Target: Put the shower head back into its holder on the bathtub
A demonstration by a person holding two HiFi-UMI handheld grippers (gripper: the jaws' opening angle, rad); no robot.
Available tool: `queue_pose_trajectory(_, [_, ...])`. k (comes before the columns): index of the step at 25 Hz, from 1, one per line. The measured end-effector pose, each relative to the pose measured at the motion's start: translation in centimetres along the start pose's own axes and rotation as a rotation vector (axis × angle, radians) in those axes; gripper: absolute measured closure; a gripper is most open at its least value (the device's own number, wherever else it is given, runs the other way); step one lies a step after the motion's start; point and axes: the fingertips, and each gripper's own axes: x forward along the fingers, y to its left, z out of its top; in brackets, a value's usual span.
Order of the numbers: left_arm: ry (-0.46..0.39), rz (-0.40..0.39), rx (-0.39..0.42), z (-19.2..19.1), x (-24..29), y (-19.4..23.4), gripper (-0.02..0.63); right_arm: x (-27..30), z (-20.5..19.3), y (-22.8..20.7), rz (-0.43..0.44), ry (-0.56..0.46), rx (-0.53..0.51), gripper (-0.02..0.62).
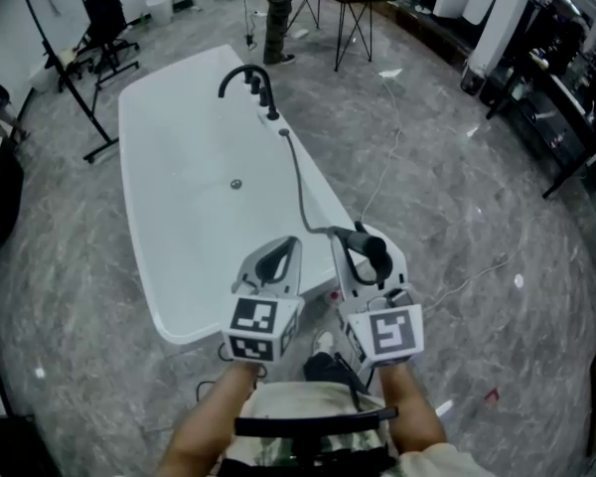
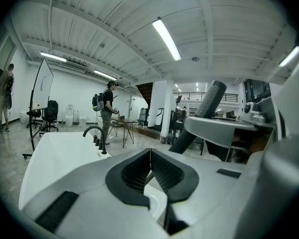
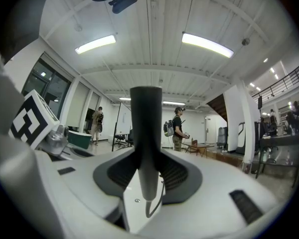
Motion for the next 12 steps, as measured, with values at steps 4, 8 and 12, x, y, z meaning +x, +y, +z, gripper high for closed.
queue_pose_trajectory(4, [0.004, 0.045, -0.004, 1.3, 2.9, 0.7, 0.591, 2.8, 0.7, -2.5, 0.044, -0.012, 0.001, 0.453])
queue_pose_trajectory(8, [0.003, 0.096, -0.001, 2.3, 5.1, 1.9, 0.591, 5.5, 2.1, -4.5, 0.094, -0.053, -0.016, 0.453])
queue_pose_trajectory(12, [0.001, 0.140, -0.003, 3.0, 7.4, 2.9, 0.591, 8.1, 3.8, -6.4, 0.147, -0.099, -0.041, 0.453])
